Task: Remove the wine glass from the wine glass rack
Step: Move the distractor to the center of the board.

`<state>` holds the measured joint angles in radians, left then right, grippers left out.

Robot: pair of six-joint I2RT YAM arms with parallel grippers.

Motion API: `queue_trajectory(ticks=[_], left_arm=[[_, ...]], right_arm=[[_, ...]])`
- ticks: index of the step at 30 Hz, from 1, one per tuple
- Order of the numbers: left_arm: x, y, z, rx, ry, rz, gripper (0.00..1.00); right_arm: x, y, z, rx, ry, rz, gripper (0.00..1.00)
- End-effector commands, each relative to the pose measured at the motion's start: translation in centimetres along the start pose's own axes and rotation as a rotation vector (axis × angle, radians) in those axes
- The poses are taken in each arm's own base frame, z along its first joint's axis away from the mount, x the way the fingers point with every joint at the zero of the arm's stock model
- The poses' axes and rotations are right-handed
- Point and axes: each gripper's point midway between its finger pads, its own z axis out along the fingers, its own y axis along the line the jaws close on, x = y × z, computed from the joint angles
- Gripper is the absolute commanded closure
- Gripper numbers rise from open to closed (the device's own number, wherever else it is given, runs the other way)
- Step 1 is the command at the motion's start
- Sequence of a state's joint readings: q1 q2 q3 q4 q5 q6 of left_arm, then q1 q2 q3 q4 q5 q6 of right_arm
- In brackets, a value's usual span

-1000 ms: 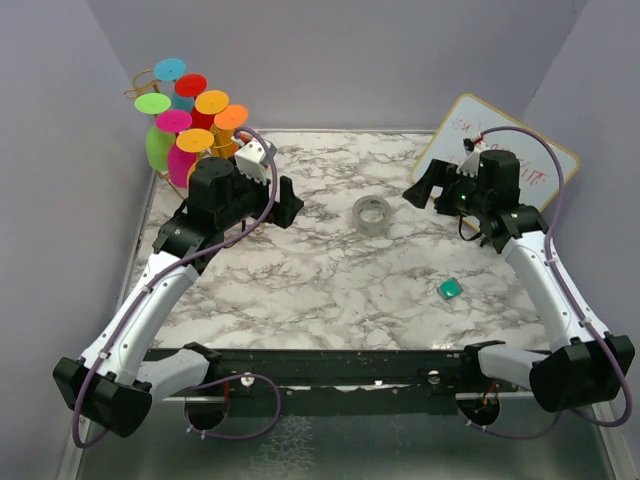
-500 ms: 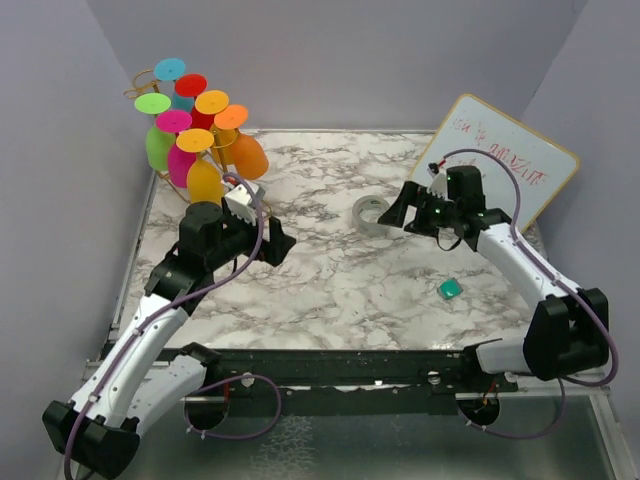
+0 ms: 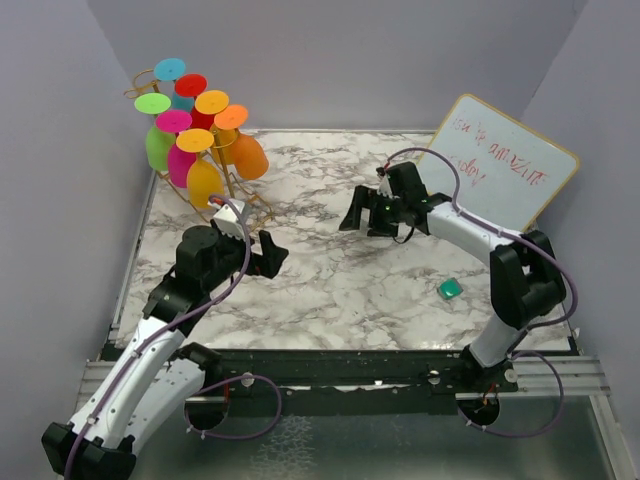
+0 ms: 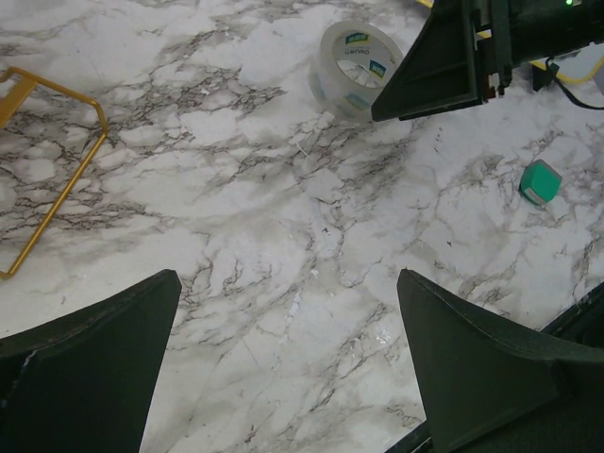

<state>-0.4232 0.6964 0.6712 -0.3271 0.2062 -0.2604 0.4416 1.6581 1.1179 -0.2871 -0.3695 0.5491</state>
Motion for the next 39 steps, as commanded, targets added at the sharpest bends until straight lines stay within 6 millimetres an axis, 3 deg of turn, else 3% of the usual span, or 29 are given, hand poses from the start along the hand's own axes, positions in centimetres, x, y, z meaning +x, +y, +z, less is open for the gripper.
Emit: queue_trajectory(ticks=[1, 4, 10, 16, 20, 24, 32, 39], left_arm=[[-1.2, 0.7, -0.5, -0.046, -0.072, 0.004, 0.01], [-1.7, 0.7, -0.7, -0.05, -0.08, 0.023, 0.01], [-0.6, 1.6, -1.5, -0.098, -0.058, 0.028, 0.01], [0.0, 2.5, -1.9, -0.142, -0.069, 0.04, 0.01], [0.0, 2.6, -1.5, -0.145, -0.052, 0.047, 0.01], [0.0, 2.5, -1.3, -0.137, -0.039, 0.053, 0.01], [-0.5, 2.8, -1.7, -0.161, -0.058, 0.047, 0.01], [-1.2, 2.6, -2.2, -0.163, -0.071, 0.053, 0.01]], right_arm=[[-2.7, 0.4, 2.4, 0.06, -0.06, 0.007, 0.0], [-2.8, -1.9, 2.8, 0.189, -0.067, 0.052, 0.0], [-0.3, -2.6, 2.3, 0.172, -0.024, 0.052, 0.0], [1.3, -4.8, 2.3, 0.256, 0.009, 0.053, 0.0], [-0.4, -5.1, 3.3, 0.272, -0.033, 0.025, 0.0], [-3.8, -5.7, 4.7, 0.285, -0.091, 0.023, 0.0], [-9.3, -5.2, 9.1, 0.233, -0.139, 0.016, 0.0], [-11.0, -3.6, 12.1, 0.15, -0.077, 0.0, 0.0]])
